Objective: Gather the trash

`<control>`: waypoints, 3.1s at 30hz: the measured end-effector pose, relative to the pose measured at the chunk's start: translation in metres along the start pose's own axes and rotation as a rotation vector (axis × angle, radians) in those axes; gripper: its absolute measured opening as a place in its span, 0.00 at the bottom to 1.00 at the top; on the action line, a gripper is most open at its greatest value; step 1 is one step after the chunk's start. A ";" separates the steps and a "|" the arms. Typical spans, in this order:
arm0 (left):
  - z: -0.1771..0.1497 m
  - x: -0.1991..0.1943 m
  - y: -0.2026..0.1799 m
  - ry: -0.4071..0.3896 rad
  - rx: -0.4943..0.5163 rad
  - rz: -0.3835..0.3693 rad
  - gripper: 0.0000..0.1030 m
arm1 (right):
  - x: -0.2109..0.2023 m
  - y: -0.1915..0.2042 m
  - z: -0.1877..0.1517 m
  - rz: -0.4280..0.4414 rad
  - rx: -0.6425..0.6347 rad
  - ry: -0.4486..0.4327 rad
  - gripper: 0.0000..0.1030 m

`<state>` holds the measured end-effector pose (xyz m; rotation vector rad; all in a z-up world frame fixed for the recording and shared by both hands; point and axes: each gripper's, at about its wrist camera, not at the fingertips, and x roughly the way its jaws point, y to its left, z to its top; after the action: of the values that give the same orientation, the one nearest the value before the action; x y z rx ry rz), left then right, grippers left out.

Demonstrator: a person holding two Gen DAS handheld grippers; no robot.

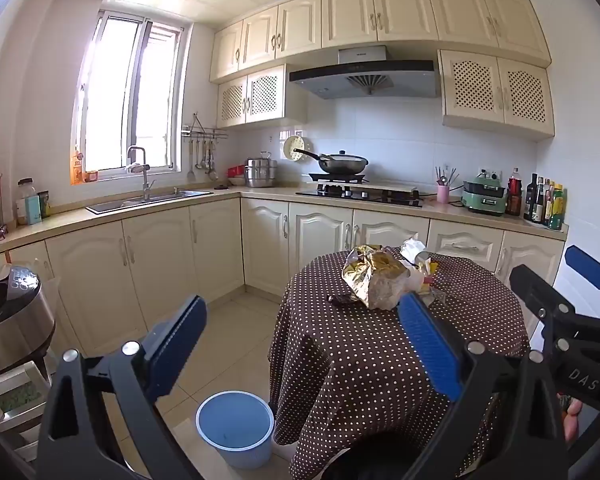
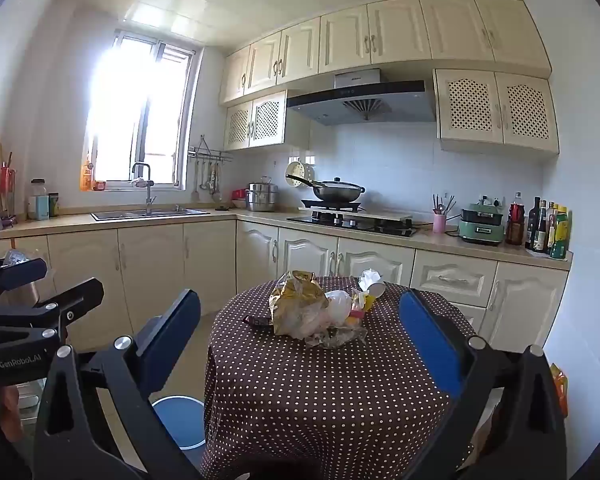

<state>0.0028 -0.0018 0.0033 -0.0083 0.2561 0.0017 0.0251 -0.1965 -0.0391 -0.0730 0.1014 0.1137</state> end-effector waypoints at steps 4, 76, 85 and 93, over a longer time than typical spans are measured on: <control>0.001 0.000 0.000 0.000 0.001 0.000 0.92 | 0.001 -0.001 0.000 0.001 0.008 0.001 0.93; -0.012 0.005 -0.011 0.020 0.009 -0.008 0.92 | 0.003 -0.005 -0.006 0.003 0.012 0.032 0.93; -0.013 0.004 -0.009 0.021 0.009 -0.009 0.92 | 0.005 -0.003 -0.005 0.008 0.010 0.034 0.93; -0.012 0.005 -0.009 0.023 0.008 -0.009 0.92 | 0.007 -0.001 -0.004 0.016 0.011 0.040 0.93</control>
<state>0.0043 -0.0105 -0.0095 -0.0011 0.2794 -0.0080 0.0313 -0.1974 -0.0440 -0.0639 0.1431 0.1276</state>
